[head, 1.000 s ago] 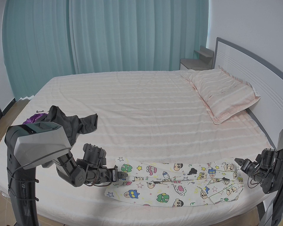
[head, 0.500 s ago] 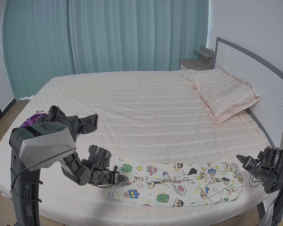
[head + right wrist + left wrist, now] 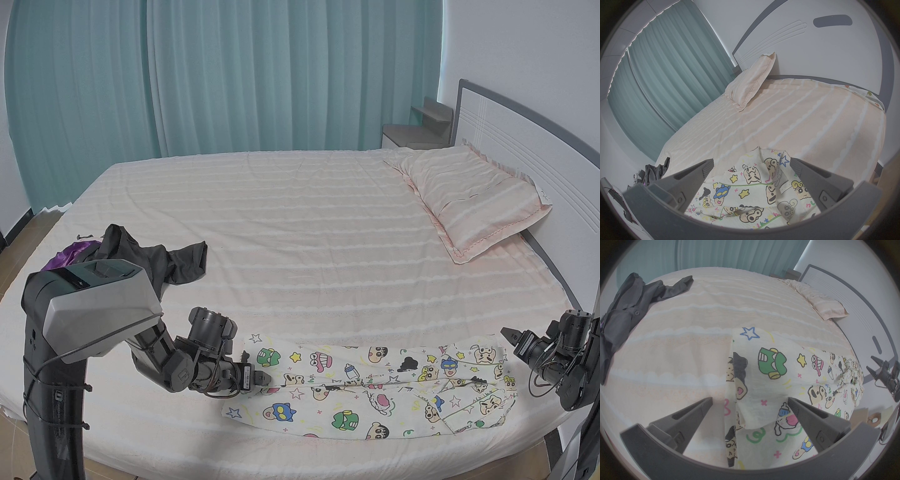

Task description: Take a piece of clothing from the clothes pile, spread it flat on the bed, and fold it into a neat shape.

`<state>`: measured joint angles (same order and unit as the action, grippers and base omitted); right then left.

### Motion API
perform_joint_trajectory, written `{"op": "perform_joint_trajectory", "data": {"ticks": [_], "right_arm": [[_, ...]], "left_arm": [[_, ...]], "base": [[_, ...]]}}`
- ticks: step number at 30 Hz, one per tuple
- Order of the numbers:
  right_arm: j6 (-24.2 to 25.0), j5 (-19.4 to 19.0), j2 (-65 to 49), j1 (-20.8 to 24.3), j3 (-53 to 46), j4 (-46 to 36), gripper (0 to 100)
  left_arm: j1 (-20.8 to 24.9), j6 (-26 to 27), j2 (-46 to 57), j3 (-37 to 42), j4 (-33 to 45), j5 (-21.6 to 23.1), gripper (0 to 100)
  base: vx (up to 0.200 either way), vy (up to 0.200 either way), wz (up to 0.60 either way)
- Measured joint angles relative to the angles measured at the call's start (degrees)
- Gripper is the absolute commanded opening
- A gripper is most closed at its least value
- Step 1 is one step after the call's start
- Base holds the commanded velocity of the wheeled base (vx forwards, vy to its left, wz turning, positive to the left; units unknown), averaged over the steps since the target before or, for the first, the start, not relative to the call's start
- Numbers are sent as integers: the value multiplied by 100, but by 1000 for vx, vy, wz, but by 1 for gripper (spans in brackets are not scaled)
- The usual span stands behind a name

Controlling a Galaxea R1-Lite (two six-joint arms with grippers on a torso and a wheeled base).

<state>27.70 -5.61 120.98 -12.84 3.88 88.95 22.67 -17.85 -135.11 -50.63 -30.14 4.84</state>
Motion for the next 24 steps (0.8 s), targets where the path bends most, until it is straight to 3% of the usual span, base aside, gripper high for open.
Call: {"op": "perform_joint_trajectory", "data": {"ticks": [13, 24], "right_arm": [[7, 0, 18, -6, 9, 2, 100], [11, -7, 40, -4, 15, 2, 100]], "left_arm": [[-46, -1025, 360, -308, 753, 2, 100], [59, -900, 138, -629, 775, -345, 100]], "base": [[0, 0, 0], [0, 0, 0]]}}
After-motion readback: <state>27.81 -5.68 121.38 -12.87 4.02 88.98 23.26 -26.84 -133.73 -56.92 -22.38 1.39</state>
